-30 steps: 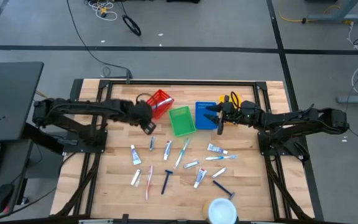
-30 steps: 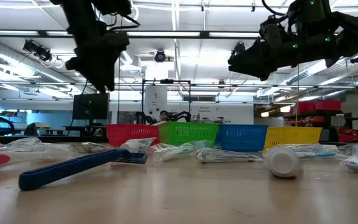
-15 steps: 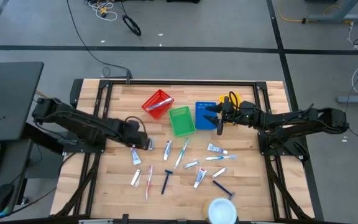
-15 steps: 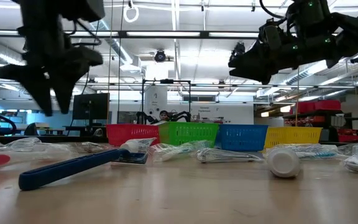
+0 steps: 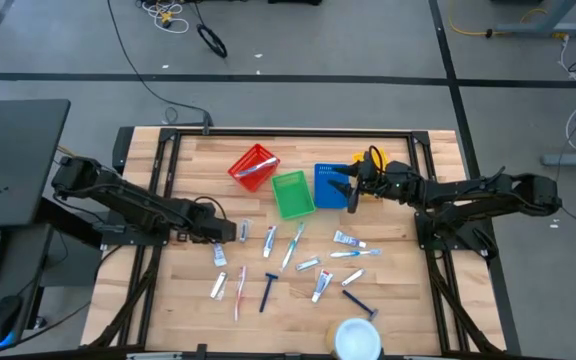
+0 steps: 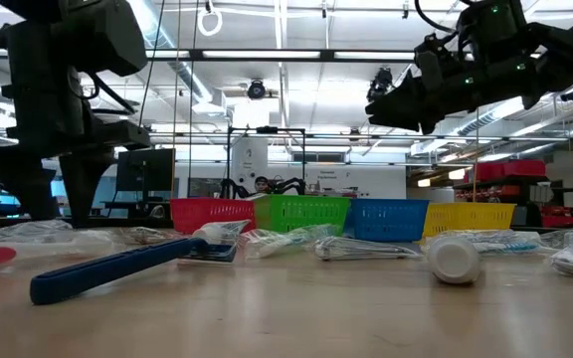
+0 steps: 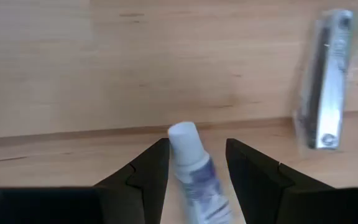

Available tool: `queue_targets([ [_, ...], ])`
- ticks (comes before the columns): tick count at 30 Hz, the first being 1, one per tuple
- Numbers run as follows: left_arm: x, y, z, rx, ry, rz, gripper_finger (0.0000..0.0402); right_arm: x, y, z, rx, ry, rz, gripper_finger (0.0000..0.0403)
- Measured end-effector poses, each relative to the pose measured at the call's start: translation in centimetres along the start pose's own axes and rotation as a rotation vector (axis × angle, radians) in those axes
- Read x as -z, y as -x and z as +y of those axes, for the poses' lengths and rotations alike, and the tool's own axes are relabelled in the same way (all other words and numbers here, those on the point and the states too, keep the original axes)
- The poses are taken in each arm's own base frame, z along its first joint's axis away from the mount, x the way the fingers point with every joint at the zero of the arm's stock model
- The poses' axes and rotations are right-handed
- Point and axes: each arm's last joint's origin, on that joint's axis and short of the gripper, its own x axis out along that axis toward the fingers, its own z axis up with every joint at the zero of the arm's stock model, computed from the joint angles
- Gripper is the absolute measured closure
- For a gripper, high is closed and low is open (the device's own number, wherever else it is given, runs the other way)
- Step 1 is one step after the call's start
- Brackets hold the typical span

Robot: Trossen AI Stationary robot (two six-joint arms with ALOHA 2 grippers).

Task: Pick & Place Travel size toiletries
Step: Put the white toothpaste into the green bin

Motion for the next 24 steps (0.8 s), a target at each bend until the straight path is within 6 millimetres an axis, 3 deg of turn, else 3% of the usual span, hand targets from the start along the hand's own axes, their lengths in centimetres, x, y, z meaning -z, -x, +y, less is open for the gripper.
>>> queue_targets([
  [16, 1.7, 0.2, 0.2, 0.003, 0.039, 0.091, 0.0233, -0.5, 0.0, -1.3, 0.05, 0.046, -0.043, 0.0185],
  [24, 1.9, 0.2, 0.3, 0.01, -0.057, 0.061, 0.0233, -0.5, 0.0, -1.3, 0.05, 0.061, -0.046, 0.0185],
])
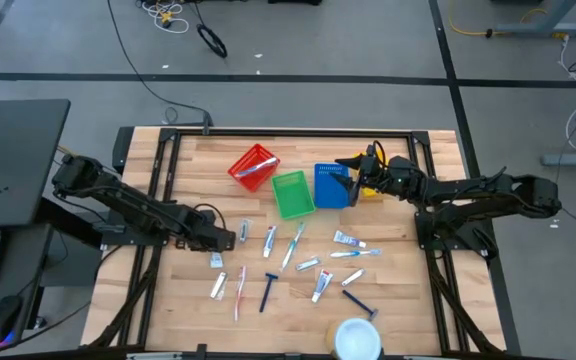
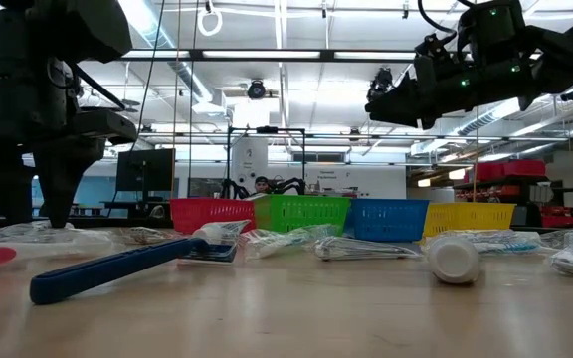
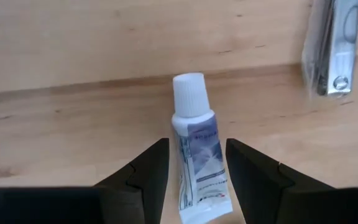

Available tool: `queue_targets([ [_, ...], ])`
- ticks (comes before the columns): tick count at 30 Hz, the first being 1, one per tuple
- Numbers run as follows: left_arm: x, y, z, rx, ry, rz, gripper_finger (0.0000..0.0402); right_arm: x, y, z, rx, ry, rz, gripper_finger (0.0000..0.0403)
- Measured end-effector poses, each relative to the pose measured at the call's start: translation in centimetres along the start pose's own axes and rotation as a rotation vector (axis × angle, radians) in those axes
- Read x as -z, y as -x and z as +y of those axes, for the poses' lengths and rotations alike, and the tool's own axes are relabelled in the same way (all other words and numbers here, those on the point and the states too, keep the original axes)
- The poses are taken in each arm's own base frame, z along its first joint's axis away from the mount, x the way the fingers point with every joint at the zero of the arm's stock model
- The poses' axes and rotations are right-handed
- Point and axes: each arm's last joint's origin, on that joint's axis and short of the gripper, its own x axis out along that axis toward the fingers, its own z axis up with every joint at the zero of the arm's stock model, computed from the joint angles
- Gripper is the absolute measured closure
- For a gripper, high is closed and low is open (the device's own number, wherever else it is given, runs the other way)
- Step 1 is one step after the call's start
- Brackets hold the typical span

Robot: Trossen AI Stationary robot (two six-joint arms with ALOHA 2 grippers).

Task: Pick & Place Travel size toiletries
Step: Put the white toothpaste into the green bin

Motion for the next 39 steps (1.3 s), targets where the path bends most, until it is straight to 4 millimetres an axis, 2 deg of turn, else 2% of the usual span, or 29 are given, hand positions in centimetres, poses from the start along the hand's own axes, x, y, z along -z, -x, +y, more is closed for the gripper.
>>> queue_targets([
  [9, -0.2, 0.0, 0.0, 0.01, -0.107, -0.064, 0.0233, 0.0, 0.0, 0.0, 0.0, 0.0, 0.0, 0.0185],
  [23, 0.0, 0.0, 0.0, 0.007, -0.213, -0.052, 0.0233, 0.0, 0.0, 0.0, 0.0, 0.0, 0.0, 0.0185],
  [35, 0.3, -1.1, 1.8, -0.034, -0.251, -0.073, 0.0233, 0.0, 0.0, 0.0, -0.001, 0.0, 0.001, 0.0185],
  [39, 0.3, -1.1, 1.7, -0.024, -0.286, -0.08, 0.0255, 0.1, 0.0, 0.0, -0.001, 0.0, 0.008, 0.0185],
])
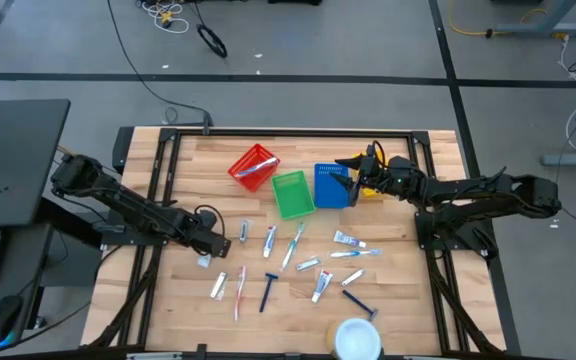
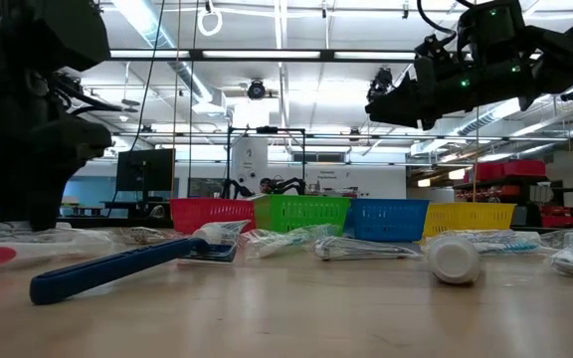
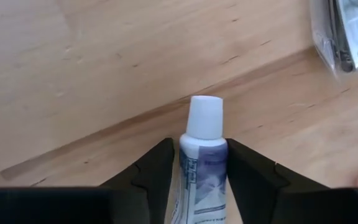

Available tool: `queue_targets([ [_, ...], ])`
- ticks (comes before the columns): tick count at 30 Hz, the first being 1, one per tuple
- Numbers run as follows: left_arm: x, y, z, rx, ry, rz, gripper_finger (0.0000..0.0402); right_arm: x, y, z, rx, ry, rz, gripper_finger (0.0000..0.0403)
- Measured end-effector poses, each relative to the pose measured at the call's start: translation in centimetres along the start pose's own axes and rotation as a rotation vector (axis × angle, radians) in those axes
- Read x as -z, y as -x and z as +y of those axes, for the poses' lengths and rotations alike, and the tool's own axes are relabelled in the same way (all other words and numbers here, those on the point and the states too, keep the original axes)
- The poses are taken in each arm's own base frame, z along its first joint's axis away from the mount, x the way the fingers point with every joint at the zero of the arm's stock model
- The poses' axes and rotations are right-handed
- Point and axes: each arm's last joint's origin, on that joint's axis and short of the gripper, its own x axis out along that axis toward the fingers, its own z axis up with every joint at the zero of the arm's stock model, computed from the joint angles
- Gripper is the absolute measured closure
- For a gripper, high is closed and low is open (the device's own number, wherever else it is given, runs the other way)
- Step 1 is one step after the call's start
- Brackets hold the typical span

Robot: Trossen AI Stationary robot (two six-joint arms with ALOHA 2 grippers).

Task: Pick & Place Travel size toiletries
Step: Put the white toothpaste into the green bin

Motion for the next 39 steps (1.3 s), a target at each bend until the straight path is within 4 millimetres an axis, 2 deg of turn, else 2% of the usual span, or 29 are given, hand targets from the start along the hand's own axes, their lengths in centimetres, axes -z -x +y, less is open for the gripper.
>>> queue_targets([
  [6, 0.0, 0.0, 0.1, -0.007, 0.002, -0.006, 0.0307, 0.0, 0.0, 0.0, 0.0, 0.0, 0.0, 0.0185],
  [10, -0.1, 0.0, 0.0, -0.005, -0.002, -0.026, 0.0319, 0.0, 0.0, 0.0, 0.0, 0.0, 0.0, 0.0185],
  [13, -0.4, 0.5, -1.1, 0.032, -0.061, -0.112, 0.0316, 0.0, 0.0, 0.0, 0.0, 0.0, 0.0, 0.0185],
  [17, -1.5, 2.3, -3.4, 0.098, -0.189, -0.294, 0.0315, 0.0, 0.0, 0.0, 0.0, 0.0, -0.001, 0.0185],
  [20, -3.2, 4.3, -5.5, 0.138, -0.282, -0.427, 0.0318, 0.0, 0.0, 0.0, 0.0, 0.0, -0.003, 0.0185],
  [25, -7.3, 7.4, -8.3, 0.185, -0.426, -0.591, 0.032, -0.1, 0.0, 0.0, 0.001, 0.0, -0.008, 0.0185],
  [29, -10.8, 8.9, -9.7, 0.299, -0.558, -0.729, 0.032, -0.1, 0.0, 0.0, 0.001, 0.0, -0.008, 0.0185],
  [32, -13.1, 8.6, -10.6, 0.408, -0.679, -0.78, 0.0321, -0.1, 0.0, 0.0, 0.001, 0.0, -0.008, 0.0185],
  [34, -14.5, 7.5, -10.9, 0.428, -0.73, -0.79, 0.0321, -0.1, 0.0, 0.0, 0.001, 0.0, -0.008, 0.0185],
  [39, -17.4, 2.7, -11.1, 0.358, -0.812, -0.75, 0.0321, -0.2, 0.0, 0.0, 0.001, -0.001, -0.02, 0.0185],
])
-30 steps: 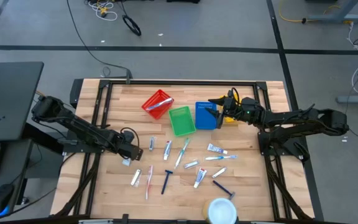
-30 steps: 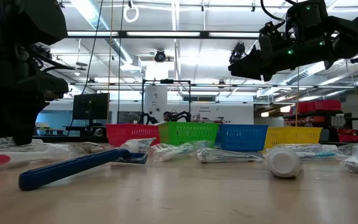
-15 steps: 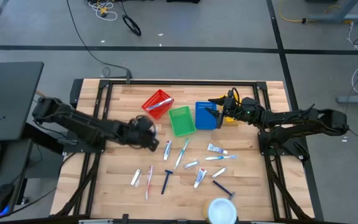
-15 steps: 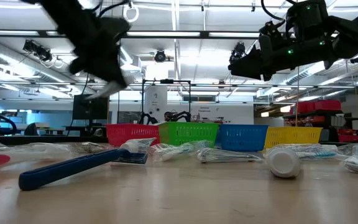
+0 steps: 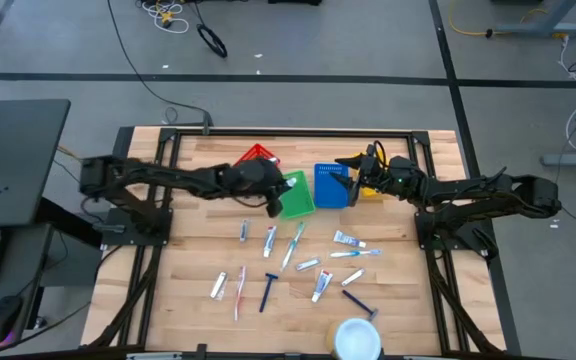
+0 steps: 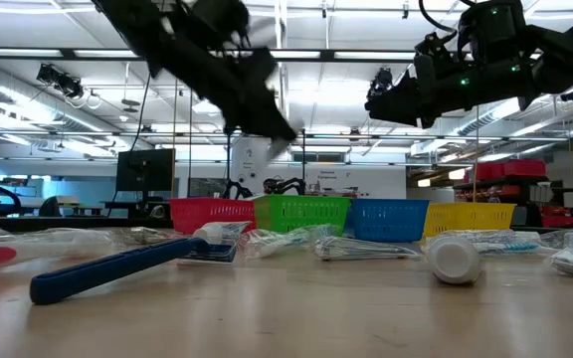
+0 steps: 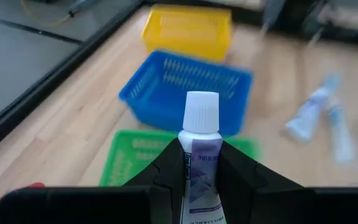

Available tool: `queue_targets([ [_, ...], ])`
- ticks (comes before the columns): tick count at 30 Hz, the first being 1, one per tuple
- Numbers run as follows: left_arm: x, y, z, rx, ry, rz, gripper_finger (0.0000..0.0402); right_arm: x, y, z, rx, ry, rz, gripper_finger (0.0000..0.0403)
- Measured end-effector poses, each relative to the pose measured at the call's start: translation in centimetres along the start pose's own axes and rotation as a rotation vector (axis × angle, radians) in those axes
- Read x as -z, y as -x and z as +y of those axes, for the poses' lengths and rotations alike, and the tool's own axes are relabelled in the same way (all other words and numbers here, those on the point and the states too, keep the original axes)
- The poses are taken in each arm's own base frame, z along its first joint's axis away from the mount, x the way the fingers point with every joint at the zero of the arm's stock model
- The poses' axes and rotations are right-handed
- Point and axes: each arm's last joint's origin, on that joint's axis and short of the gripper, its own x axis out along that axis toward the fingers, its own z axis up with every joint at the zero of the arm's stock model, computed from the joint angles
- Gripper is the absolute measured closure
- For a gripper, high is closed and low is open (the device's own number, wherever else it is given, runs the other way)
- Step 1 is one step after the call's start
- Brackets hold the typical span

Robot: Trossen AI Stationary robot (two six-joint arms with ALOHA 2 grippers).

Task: Pick & Place Travel size toiletries
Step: Put the white toothpaste into the green bin, then put the silver nail cutter into the blue bin

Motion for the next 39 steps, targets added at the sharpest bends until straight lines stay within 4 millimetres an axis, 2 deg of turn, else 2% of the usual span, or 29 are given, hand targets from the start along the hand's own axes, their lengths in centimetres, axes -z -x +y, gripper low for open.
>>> queue_targets([
  [7, 2.1, -5.8, 1.5, -0.025, -0.103, 0.142, 0.0321, -0.1, 0.0, 0.0, 0.001, 0.0, -0.006, 0.0185],
  [9, 2.6, -6.9, 1.7, -0.037, -0.133, 0.209, 0.0321, 0.0, 0.0, 0.0, 0.0, 0.0, -0.005, 0.0185],
  [12, 2.3, -7.8, 1.7, -0.044, -0.123, 0.255, 0.0321, 0.0, 0.0, 0.0, -0.002, -0.013, -0.004, 0.0185],
  [17, 1.7, -7.7, 1.8, -0.093, -0.166, 0.318, 0.0317, 0.1, 0.0, 0.1, -0.012, -0.056, 0.009, 0.0185],
  [23, 0.6, -7.7, 2.4, -0.128, -0.141, 0.306, 0.0279, 0.6, 0.0, 0.4, -0.086, -0.061, 0.063, 0.0185],
  [30, -0.8, -7.7, 2.3, -0.117, -0.223, 0.295, 0.0249, 2.6, -1.0, 1.2, -0.124, -0.083, 0.169, 0.0185],
  [33, -1.8, -7.6, 2.2, -0.117, -0.227, 0.314, 0.0247, 3.1, -1.4, 1.9, -0.198, -0.104, 0.175, 0.0185],
  [36, -2.5, -6.9, 2.2, -0.111, -0.26, 0.399, 0.0249, 3.1, -1.8, 2.9, -0.292, -0.107, 0.132, 0.0185],
  [39, -3.6, -5.4, 2.3, -0.113, -0.289, 0.476, 0.0254, 3.2, -1.9, 3.8, -0.331, -0.1, 0.114, 0.0185],
])
